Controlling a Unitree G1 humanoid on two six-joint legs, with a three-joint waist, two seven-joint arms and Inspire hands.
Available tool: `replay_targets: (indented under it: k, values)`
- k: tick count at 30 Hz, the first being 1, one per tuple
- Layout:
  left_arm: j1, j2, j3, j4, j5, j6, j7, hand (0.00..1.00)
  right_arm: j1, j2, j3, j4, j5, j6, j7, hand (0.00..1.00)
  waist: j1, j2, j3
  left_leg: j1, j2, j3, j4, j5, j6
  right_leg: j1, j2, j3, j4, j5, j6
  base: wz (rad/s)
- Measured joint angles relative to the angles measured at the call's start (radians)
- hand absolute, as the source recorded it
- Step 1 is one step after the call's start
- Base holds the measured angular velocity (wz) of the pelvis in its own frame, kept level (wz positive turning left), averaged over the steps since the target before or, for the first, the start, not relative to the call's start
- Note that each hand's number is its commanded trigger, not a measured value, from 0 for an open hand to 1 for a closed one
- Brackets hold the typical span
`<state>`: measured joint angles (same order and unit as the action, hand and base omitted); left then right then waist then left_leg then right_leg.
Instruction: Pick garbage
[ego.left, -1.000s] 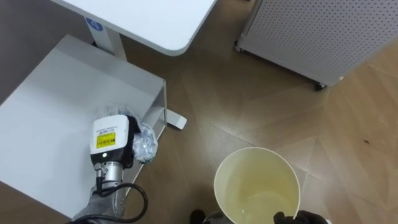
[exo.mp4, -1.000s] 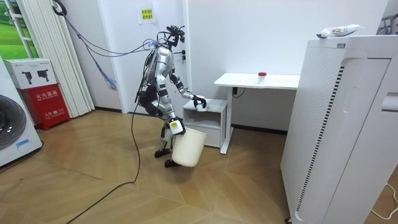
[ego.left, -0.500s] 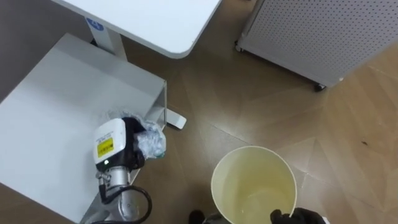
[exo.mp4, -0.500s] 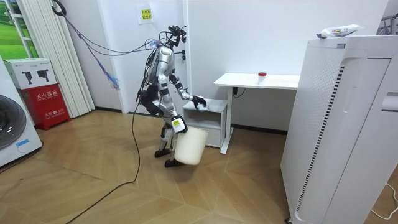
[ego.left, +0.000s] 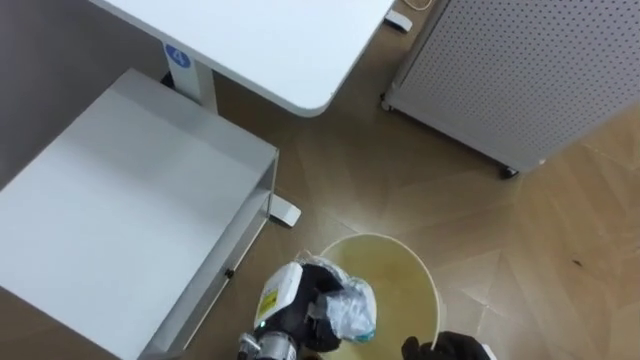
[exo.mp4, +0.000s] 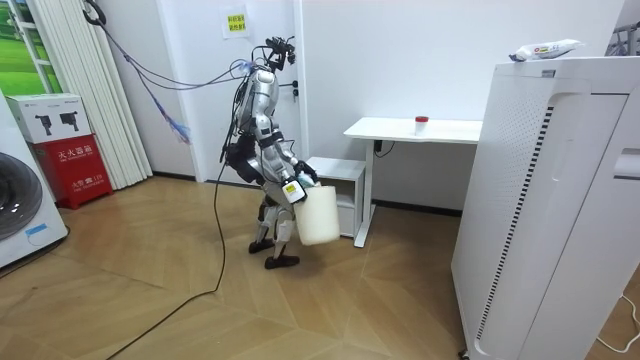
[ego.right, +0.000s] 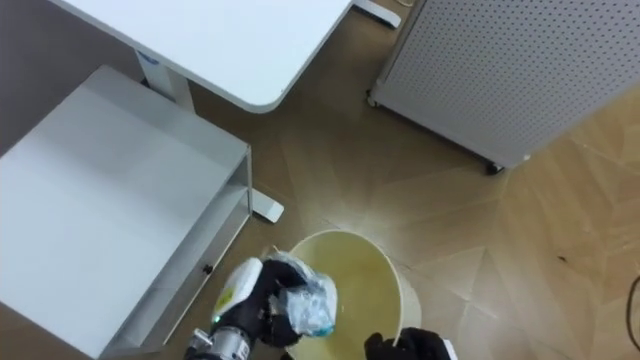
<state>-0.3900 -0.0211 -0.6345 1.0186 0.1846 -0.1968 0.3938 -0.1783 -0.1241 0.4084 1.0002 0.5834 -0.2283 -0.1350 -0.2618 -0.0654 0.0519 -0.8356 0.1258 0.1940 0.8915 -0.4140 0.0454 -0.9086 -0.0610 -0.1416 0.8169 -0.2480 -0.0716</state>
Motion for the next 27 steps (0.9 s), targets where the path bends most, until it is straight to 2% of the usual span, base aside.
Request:
replay_targets:
  k: [1,2,5,11,18,22,25,27]
  values:
    - [0.010,0.000,-0.008,0.000,-0.030,0.001,-0.037,0.10,-0.001,0.004,0.007,0.000,0.000,0.000,0.008,1.00,0.003,-0.003,-0.0020,0.005,0.000,0.008,-0.007,0.001,0.002,0.000,-0.001,0.005,0.000,0.000,0.000,-0.06]
    - [0.020,0.000,-0.017,0.000,-0.055,0.001,-0.068,0.00,-0.001,0.005,0.015,-0.001,0.000,-0.001,0.011,1.00,0.007,-0.003,-0.0031,0.010,0.000,0.013,-0.011,0.002,0.002,0.000,-0.001,0.009,0.000,0.000,0.000,-0.06]
    - [0.041,-0.001,-0.037,-0.010,-0.085,0.001,-0.124,0.00,-0.001,0.006,0.031,0.001,0.000,-0.008,0.017,1.00,0.019,-0.004,-0.0036,0.014,-0.001,0.018,-0.018,0.004,0.000,0.000,0.000,0.012,-0.001,0.000,-0.001,-0.01]
    - [0.081,-0.002,-0.041,-0.020,-0.093,0.001,-0.164,0.00,0.002,0.005,0.044,0.007,0.000,-0.024,0.015,1.00,0.023,-0.007,-0.0076,0.016,-0.001,0.021,-0.020,0.004,0.000,0.000,0.000,0.015,-0.003,0.000,0.000,0.00]
    - [0.089,-0.003,-0.047,-0.026,-0.091,0.001,-0.176,0.00,0.006,0.005,0.050,0.006,0.000,-0.043,0.015,1.00,0.037,-0.006,-0.0119,0.017,0.000,0.020,-0.016,0.004,0.000,0.003,0.000,0.014,-0.001,0.001,-0.001,0.00]
    - [0.090,-0.002,-0.045,-0.027,-0.089,0.000,-0.180,0.00,0.018,0.004,0.050,0.007,0.001,-0.044,0.014,1.00,0.067,-0.003,-0.0139,0.045,0.000,0.018,-0.022,0.004,0.000,0.033,0.000,0.011,-0.008,0.001,-0.001,0.00]
    - [0.092,-0.002,-0.037,-0.027,-0.083,-0.006,-0.175,0.00,0.035,0.004,0.051,0.006,0.000,-0.046,0.015,1.00,0.085,0.006,-0.0198,0.067,0.000,0.014,-0.028,0.004,0.000,0.059,-0.003,0.003,-0.016,0.000,-0.001,0.04]
    - [0.093,-0.002,-0.035,-0.028,-0.082,-0.006,-0.164,0.00,0.042,0.004,0.051,0.006,-0.001,-0.046,0.016,1.00,0.095,0.008,-0.0206,0.083,-0.001,0.015,-0.032,0.004,0.000,0.076,-0.004,0.002,-0.019,0.000,0.000,0.03]
